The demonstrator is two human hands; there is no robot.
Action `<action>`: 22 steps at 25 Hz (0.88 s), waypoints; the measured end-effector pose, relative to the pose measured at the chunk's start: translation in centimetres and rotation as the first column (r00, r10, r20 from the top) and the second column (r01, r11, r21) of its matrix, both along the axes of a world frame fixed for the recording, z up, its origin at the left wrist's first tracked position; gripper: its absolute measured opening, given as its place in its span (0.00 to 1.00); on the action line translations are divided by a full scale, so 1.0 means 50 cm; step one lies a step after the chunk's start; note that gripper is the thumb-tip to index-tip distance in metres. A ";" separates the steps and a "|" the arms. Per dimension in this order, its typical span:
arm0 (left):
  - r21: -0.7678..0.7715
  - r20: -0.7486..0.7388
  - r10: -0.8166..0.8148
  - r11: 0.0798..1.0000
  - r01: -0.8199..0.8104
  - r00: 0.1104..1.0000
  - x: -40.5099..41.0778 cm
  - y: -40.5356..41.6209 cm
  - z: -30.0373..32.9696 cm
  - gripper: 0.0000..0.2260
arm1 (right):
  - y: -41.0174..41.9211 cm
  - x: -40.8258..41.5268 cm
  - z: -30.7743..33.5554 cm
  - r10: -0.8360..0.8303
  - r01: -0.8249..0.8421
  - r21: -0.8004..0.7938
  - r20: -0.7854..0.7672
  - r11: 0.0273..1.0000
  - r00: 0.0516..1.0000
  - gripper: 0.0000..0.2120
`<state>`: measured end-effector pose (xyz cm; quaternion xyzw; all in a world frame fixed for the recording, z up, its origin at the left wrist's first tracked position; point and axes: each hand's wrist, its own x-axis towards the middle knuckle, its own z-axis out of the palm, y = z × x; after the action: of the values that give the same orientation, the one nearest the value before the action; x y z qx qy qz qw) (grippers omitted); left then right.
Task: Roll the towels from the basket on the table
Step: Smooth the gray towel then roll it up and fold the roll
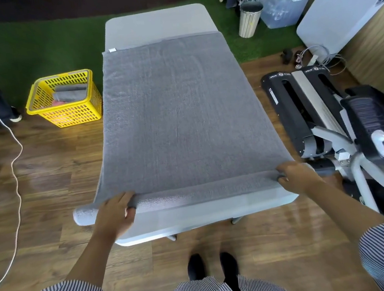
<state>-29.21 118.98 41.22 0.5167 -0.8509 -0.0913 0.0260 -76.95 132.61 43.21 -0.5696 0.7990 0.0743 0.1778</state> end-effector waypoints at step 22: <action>-0.121 -0.032 0.103 0.987 -0.106 0.994 0.022 0.007 0.018 0.16 | 0.000 0.011 -0.017 0.059 -0.075 -0.219 -0.082 0.973 0.995 0.09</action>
<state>-28.13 119.32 42.13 0.5567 -0.8263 -0.0443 0.0734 -76.41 132.64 42.39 -0.6093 0.7887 0.0117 0.0806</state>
